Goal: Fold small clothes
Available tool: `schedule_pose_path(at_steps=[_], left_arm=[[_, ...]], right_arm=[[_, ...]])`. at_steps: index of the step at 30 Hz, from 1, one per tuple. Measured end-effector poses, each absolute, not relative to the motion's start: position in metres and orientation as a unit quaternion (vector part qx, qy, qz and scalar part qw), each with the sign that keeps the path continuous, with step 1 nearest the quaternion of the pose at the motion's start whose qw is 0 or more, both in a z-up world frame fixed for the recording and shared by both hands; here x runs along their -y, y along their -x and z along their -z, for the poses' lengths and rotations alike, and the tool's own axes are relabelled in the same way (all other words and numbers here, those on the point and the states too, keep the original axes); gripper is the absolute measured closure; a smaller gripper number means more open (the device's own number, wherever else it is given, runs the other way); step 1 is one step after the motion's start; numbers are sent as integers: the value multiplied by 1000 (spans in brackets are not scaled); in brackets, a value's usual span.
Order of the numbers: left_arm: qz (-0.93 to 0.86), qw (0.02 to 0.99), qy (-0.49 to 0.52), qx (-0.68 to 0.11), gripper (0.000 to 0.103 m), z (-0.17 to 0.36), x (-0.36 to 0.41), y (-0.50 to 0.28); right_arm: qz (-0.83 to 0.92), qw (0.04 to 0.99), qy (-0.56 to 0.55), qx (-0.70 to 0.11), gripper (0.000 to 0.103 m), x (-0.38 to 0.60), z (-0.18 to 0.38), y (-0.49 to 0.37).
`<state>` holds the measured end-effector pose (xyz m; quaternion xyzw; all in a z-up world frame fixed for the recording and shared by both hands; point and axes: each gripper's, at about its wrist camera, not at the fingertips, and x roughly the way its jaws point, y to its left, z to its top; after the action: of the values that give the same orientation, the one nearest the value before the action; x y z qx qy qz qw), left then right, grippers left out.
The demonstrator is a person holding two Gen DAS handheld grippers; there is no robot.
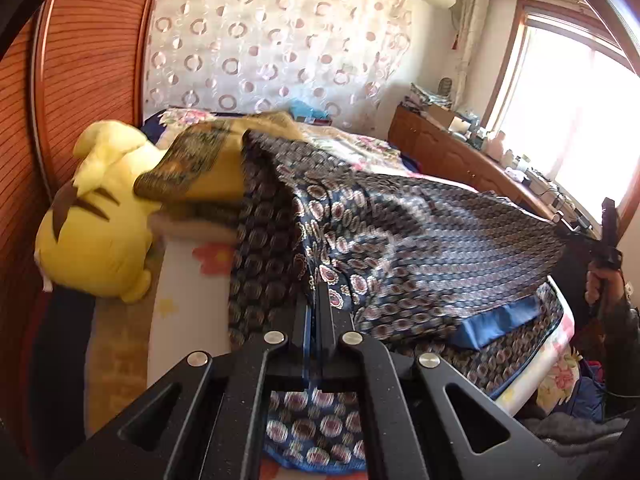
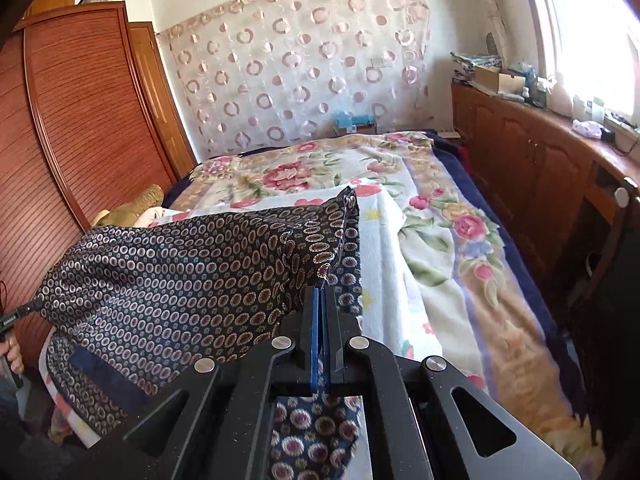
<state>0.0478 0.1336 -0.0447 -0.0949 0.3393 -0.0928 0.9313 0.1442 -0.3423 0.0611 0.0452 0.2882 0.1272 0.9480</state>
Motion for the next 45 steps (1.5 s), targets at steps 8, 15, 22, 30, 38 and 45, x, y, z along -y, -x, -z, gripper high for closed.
schedule_pose_path(at_steps=[8,15,22,30,38,45], left_arm=[[69,920,112,-369,101,77,-146,-19],[61,916,99,-383,101,82,-143,-22],[56,922,92,-372,92,77,-144,-20],[57,932,66,-351,43,66,-136,-17],[29,933,45,-356,26,71,-129,-24],[7,925,62,-374,26,88,-139,-25]], right_arm=[[-108,952,-24,-286,102,351,-47,-112],[-102,944,-36,-312,102,358,-33,-101],[-101,938,-22,-330,102,350,-26,-109],[-97,942,-1,-320,99,350,-31,-97],[-78,954,21,-290,77,347,-43,-82],[-117,947,57,-294,54,313,-28,-74]])
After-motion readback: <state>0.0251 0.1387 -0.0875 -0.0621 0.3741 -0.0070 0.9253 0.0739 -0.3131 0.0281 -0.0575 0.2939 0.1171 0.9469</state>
